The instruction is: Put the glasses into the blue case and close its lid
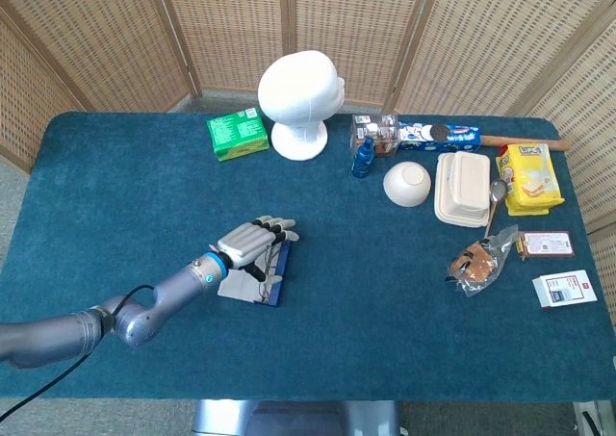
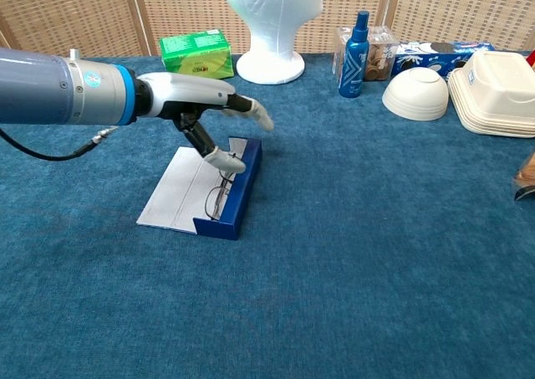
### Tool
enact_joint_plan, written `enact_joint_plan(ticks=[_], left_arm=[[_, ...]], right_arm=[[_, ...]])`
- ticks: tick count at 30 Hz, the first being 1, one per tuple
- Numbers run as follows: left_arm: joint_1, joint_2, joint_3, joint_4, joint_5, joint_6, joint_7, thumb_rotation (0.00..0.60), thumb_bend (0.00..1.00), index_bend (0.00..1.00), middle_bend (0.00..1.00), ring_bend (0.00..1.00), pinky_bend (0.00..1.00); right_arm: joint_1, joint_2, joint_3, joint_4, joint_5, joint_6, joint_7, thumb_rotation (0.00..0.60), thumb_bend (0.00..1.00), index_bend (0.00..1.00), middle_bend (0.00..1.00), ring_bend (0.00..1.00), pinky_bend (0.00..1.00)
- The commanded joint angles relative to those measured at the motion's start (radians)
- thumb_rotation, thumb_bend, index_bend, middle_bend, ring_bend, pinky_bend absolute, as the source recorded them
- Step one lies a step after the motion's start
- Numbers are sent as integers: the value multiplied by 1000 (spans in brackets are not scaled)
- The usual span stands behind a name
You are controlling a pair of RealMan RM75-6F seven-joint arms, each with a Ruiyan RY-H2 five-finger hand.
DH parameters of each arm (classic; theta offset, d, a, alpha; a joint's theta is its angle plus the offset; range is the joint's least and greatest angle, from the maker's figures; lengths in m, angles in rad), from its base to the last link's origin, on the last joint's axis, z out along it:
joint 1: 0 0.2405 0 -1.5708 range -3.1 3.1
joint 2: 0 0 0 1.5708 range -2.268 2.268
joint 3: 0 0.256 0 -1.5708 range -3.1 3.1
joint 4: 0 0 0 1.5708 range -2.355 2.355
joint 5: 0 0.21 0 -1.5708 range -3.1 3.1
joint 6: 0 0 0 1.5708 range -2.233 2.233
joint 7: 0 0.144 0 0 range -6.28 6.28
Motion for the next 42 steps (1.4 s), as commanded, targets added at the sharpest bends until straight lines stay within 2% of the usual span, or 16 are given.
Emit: enact_joint_plan(ticks=[1, 7, 21, 31, 42], left_arm=[[-6, -12, -14, 2, 48, -16, -60, 432, 233, 170, 56, 0, 0], [-32, -46, 1, 30, 112, -18, -89, 428, 233, 180, 98, 0, 0], [-70, -92, 30, 80, 121, -33, -131, 427, 233, 202, 188, 17, 0], [-66, -47, 69, 58, 86, -25, -114, 428, 234, 208, 255, 113, 0], [-41, 32, 113, 8, 43, 5, -90, 426, 233, 201, 261, 115, 0]], right_arm=[[0, 0, 0, 0, -1, 1, 0, 525, 223, 0, 127, 0, 158], [-9, 1, 1, 5, 0, 14, 10, 524, 224, 0, 127, 0, 159], [-26, 3, 1, 20, 1, 33, 34, 523, 223, 0, 126, 0, 160], [-26, -1, 2, 27, 1, 29, 40, 522, 223, 0, 126, 0, 160], [-21, -1, 1, 20, -9, 27, 29, 523, 224, 0, 127, 0, 160]])
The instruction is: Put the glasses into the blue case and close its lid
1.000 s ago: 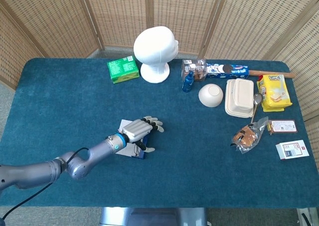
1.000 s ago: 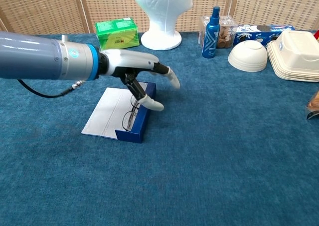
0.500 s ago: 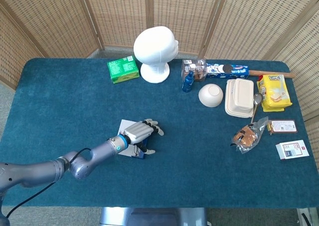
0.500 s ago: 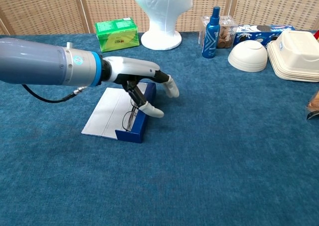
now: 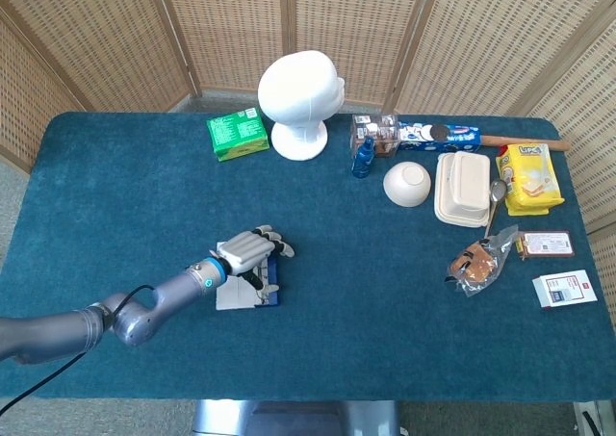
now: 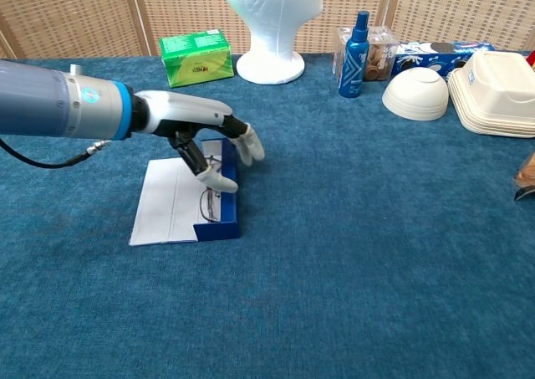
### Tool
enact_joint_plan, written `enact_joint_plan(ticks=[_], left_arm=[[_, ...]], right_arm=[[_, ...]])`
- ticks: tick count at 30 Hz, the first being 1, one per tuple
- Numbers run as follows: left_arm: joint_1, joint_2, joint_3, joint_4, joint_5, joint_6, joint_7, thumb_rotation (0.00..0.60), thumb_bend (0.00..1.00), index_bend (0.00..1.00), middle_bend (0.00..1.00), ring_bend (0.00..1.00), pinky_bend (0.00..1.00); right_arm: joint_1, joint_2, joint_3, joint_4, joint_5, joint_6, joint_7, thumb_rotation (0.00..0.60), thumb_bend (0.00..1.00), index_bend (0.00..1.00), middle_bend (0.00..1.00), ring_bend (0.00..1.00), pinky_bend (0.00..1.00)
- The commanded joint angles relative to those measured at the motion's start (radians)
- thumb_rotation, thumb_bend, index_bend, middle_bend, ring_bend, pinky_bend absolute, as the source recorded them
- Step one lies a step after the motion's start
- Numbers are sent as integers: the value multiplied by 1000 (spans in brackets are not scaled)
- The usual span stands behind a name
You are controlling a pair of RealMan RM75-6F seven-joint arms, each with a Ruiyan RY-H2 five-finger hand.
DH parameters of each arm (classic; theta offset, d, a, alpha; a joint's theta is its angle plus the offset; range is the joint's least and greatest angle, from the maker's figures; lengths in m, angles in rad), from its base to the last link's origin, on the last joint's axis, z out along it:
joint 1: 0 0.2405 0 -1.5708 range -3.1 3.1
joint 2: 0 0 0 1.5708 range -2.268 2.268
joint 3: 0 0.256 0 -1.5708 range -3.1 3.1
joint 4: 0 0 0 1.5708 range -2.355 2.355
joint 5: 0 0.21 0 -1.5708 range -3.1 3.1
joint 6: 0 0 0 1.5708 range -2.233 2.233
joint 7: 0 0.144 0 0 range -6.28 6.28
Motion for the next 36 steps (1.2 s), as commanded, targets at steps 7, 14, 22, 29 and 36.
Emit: enact_joint_plan(ticks=[7, 14, 22, 29, 36], left_arm=[[21, 75, 43, -70, -27, 9, 17, 426, 234, 201, 257, 115, 0], [47, 126, 74, -124, -30, 28, 24, 425, 234, 198, 255, 115, 0], [112, 216, 116, -224, -5, 80, 10, 425, 234, 198, 253, 113, 0], [152, 262, 137, -270, 25, 106, -4, 425, 233, 198, 248, 109, 0], [191, 300, 157, -308, 56, 121, -30, 422, 232, 194, 245, 106, 0]], right_arm=[[4, 1, -1, -11, -10, 1, -11, 525, 224, 0, 127, 0, 160], [5, 1, -4, -13, -17, 2, -13, 527, 222, 0, 127, 0, 160], [12, -2, -9, -18, -36, 2, -20, 524, 224, 0, 127, 0, 160], [13, 0, -12, -21, -45, 4, -22, 526, 223, 0, 127, 0, 160], [17, -3, -16, -18, -51, 1, -20, 524, 223, 0, 127, 0, 160]])
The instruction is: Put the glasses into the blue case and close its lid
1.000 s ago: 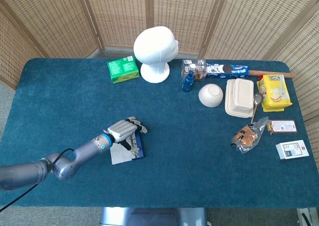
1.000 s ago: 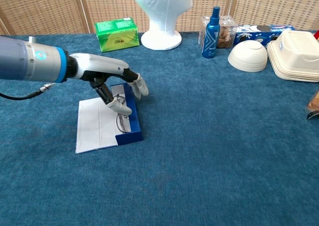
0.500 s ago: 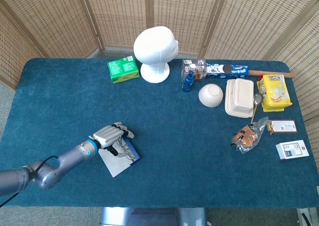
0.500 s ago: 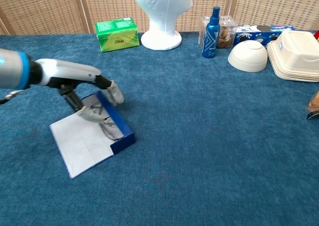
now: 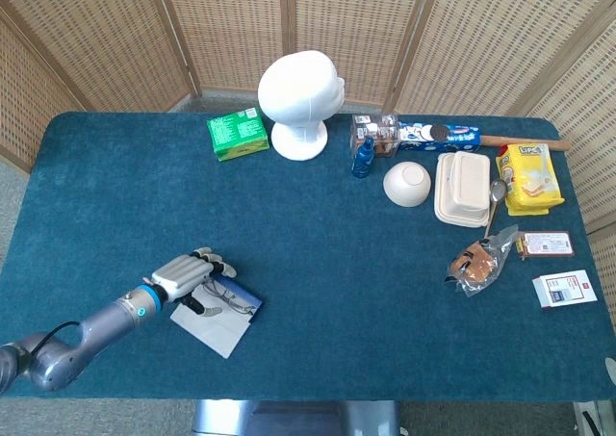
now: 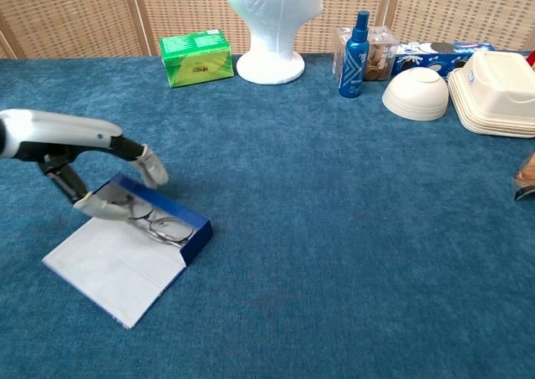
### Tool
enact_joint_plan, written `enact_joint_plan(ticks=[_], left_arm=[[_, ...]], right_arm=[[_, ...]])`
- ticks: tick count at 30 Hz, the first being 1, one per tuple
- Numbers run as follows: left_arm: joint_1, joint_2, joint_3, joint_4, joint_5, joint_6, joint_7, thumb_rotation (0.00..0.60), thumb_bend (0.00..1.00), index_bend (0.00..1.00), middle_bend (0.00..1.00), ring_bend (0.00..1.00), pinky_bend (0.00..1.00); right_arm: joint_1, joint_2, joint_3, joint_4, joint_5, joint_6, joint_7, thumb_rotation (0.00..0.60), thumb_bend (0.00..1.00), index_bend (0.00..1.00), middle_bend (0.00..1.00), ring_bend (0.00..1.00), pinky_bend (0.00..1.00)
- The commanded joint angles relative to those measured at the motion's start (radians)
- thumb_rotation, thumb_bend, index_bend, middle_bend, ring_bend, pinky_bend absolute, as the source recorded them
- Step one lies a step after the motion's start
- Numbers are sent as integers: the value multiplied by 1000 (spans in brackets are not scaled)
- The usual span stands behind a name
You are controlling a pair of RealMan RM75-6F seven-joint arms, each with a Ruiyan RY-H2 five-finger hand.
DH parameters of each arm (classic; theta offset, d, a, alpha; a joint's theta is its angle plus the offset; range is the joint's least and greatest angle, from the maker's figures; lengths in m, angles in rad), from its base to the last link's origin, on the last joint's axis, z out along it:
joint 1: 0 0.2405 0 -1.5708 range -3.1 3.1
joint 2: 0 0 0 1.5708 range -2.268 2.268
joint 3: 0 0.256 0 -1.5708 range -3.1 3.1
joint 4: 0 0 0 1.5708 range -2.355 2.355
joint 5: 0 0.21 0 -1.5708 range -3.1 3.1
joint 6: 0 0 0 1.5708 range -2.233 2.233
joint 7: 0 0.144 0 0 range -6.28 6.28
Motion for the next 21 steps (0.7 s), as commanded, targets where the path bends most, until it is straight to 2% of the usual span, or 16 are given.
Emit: enact_joint_plan(ticks=[1, 10, 21], left_arm=[[14, 14, 7, -14, 13, 8, -9, 419, 232, 192, 245, 106, 0], [64, 67, 21, -72, 67, 15, -89, 418, 234, 191, 232, 96, 0], [126, 86, 20, -55, 109, 95, -116, 415, 234, 171, 222, 86, 0]], right_arm=[[2, -1, -1, 0, -2, -1, 1, 524, 222, 0, 126, 0, 160], [9, -3, -3, 7, -10, -7, 9, 523, 222, 0, 126, 0, 159], [22, -10, -5, 20, -13, -24, 19, 524, 224, 0, 126, 0, 160]])
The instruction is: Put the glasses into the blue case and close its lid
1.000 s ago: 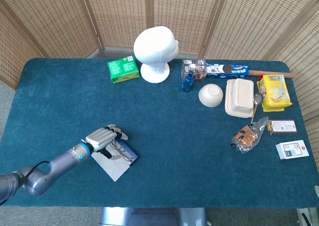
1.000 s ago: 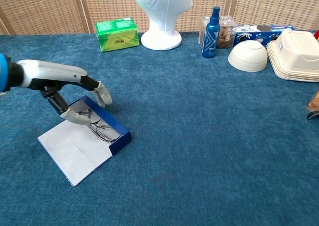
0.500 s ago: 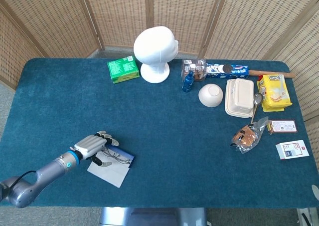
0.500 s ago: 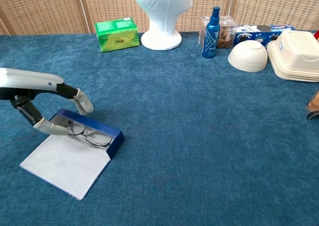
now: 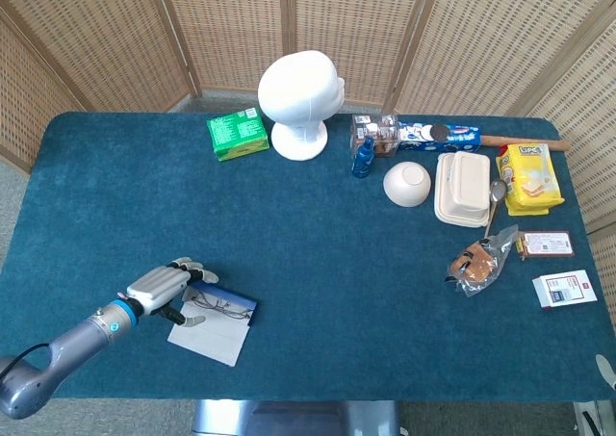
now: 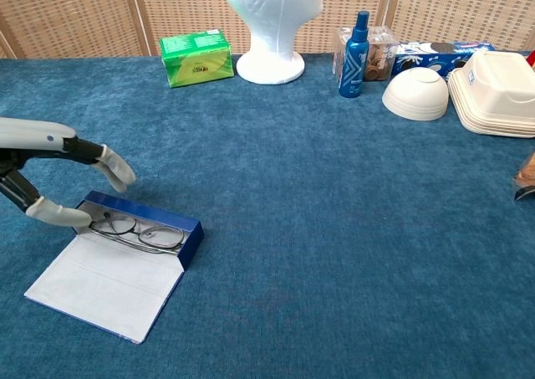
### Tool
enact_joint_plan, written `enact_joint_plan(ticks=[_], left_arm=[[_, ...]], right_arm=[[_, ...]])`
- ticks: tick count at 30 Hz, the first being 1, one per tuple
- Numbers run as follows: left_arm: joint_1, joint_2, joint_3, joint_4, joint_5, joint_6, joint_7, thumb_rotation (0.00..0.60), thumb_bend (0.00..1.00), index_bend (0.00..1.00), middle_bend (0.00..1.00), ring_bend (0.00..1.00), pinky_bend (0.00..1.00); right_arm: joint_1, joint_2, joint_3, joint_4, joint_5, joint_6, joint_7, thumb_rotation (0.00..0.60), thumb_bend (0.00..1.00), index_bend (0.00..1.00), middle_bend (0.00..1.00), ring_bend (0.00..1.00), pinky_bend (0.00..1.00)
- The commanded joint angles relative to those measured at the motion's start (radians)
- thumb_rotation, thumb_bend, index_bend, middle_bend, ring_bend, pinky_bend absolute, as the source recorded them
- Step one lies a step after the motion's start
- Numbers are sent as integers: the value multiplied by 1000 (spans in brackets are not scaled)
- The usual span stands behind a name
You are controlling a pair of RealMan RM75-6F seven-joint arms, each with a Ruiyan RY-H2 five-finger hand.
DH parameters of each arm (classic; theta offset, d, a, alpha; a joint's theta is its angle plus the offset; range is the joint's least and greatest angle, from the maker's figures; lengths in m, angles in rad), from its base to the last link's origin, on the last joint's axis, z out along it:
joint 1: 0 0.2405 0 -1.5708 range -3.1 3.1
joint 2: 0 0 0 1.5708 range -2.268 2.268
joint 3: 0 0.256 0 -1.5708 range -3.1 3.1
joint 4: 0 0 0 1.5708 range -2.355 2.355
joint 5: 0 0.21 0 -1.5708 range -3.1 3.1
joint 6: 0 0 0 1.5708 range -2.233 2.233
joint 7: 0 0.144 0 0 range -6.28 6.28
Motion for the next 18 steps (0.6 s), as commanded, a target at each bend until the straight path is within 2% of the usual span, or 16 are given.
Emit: enact_joint_plan(ticks=[1, 5, 9, 18], left_arm=[[17, 5, -3, 12, 9, 30, 6, 416, 234, 169, 221, 86, 0], [37, 5, -7, 20, 8, 62, 6, 421, 234, 164, 217, 84, 0], [45, -18, 4, 58, -12, 37, 3, 419, 234, 164, 200, 49, 0], [46, -44, 10, 84, -40, 2, 23, 416, 234, 151, 191, 46, 0]], right_arm=[[2, -1, 0, 0, 0, -2, 0, 524, 224, 0, 126, 0, 160], [6, -1, 0, -1, -1, -5, -2, 525, 223, 0, 126, 0, 160], [10, -3, 0, -6, 0, -11, -12, 524, 223, 0, 127, 0, 159], [8, -1, -2, -11, 5, -8, -17, 524, 223, 0, 127, 0, 160]])
